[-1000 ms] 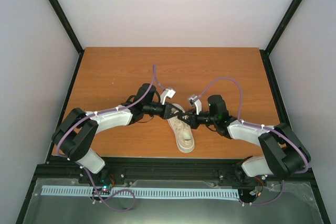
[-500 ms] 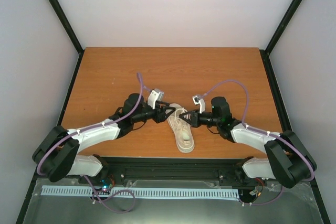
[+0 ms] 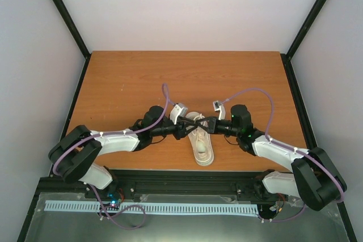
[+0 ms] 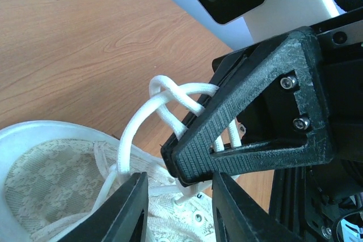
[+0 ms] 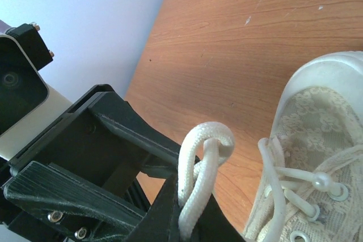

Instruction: Tie the shoes

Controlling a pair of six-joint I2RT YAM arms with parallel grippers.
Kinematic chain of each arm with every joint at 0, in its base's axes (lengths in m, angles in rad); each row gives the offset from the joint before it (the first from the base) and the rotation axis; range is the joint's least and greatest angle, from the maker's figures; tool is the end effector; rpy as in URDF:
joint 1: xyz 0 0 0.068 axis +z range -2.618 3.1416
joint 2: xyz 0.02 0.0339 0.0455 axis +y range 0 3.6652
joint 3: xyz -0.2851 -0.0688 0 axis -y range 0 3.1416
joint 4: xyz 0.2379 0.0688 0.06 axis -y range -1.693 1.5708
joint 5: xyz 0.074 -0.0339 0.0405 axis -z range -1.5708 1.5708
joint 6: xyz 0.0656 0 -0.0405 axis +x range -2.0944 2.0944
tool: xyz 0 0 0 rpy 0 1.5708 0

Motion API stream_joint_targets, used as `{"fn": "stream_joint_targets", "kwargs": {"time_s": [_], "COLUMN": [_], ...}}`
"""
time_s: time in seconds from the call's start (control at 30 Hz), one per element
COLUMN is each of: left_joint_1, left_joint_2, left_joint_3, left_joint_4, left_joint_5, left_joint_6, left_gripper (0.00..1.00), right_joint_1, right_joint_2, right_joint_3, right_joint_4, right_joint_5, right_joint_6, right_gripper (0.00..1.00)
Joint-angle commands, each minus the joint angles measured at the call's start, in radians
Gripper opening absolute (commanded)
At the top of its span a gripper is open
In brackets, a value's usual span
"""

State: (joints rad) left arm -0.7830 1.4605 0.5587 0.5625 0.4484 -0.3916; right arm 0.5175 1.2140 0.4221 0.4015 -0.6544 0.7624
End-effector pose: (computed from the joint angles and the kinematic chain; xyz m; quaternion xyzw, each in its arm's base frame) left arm 0.1988 -0.2380 0.2032 0.2807 0.7557 -0.4631 0.3682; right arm 0.1947 0.1568 0.2055 -0.0814 0.8027 0.5289 0.2633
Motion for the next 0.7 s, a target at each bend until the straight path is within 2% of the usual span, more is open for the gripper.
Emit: {"fn": "stream_joint_targets", "kwargs": {"time_s": [0.0, 0.4, 0.67], "left_joint_1": [-0.014, -0.03, -0.032], "left_joint_2": [0.026, 0.083, 0.127], "left_joint_3": [0.023, 0.03, 0.041], "left_joint_4": [0.097, 0.135, 0.157], "left_joint_5": [0.043, 0.072, 0.084], "left_joint_6": [-0.01, -0.038, -0.058], "left_gripper": [0.33, 0.18, 0.19], "right_joint_1": [-0.002, -0.002, -0.002], "right_joint_2": [-0.028, -0.026, -0.037], "right_joint_3": [0.006, 0.001, 0.0], "right_joint_4": [0.04, 0.039, 0.04], "right_joint_5": [0.005, 0.015, 0.015], "right_joint_6": [0.037, 0.052, 0.063], "right_gripper": [0.03, 0.03, 0.03]}}
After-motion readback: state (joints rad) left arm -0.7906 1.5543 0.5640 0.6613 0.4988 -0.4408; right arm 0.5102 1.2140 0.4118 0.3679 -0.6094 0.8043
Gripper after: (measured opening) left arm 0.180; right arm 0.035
